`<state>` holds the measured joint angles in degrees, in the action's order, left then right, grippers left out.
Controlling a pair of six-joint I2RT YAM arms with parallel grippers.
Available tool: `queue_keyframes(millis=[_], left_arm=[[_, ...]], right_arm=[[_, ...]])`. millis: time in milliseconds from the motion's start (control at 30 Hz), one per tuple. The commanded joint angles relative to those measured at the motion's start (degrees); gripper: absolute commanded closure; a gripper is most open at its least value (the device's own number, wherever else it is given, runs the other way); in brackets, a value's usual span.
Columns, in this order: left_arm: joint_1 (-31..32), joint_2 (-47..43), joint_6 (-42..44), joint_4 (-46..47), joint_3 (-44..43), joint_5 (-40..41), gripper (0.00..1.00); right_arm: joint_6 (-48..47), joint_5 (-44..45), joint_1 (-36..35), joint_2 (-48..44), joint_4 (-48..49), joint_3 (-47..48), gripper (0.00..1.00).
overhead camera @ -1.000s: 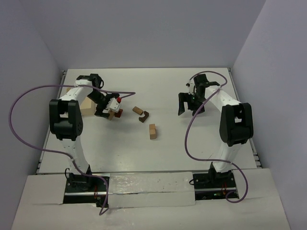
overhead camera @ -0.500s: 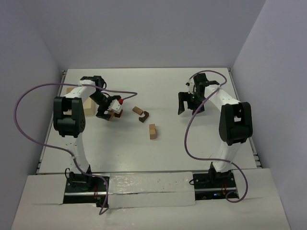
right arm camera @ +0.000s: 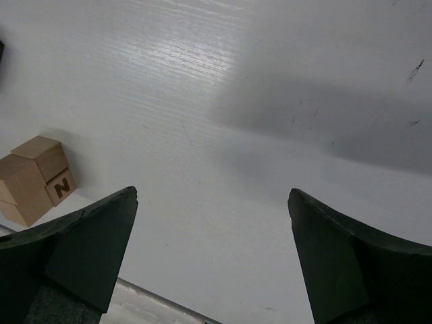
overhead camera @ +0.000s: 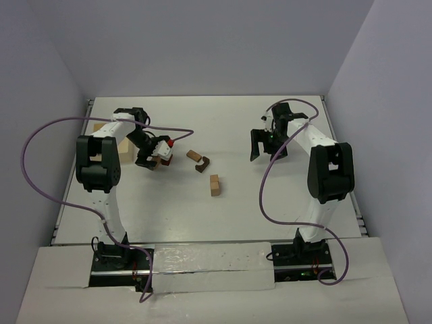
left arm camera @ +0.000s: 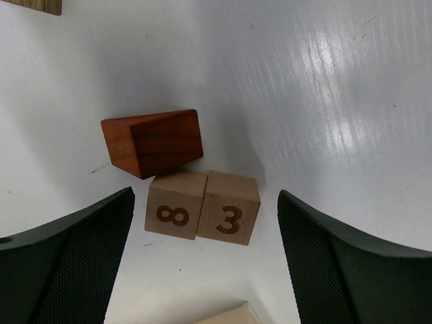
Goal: Build the wood block tower
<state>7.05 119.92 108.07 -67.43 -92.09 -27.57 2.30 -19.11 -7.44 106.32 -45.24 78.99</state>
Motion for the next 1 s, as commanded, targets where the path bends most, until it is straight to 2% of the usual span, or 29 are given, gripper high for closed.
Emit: queue_keyframes(millis=[0,433,800,900,967], left_arm=[[0.15,0.86,-0.16,0.18,-0.37,-0.89,0.09],[-0.02,1.2,-0.06,0.81,0.25,0.15,0.16],[-0.02,-1.91,-3.86,2.45,1.4,-0.83,0.4],[0.25,-5.04,-6.29,2.74,1.83,-1.69,0.45],[0.91,-6.93,-11.06,2.52,1.48,-2.75,0.48]], right_arm=[[-0.01,0.22,0.76,0.56,-0.2,2.58,0.0],[0.16,0.22,0.85,0.9,-0.2,3.19,0.0],[0.25,-0.02,0.79,0.9,-0.03,3.54,0.0],[0.51,-0.4,0.85,0.82,0.24,3.71,0.0],[0.91,-0.75,0.85,0.59,0.55,3.5,0.0]])
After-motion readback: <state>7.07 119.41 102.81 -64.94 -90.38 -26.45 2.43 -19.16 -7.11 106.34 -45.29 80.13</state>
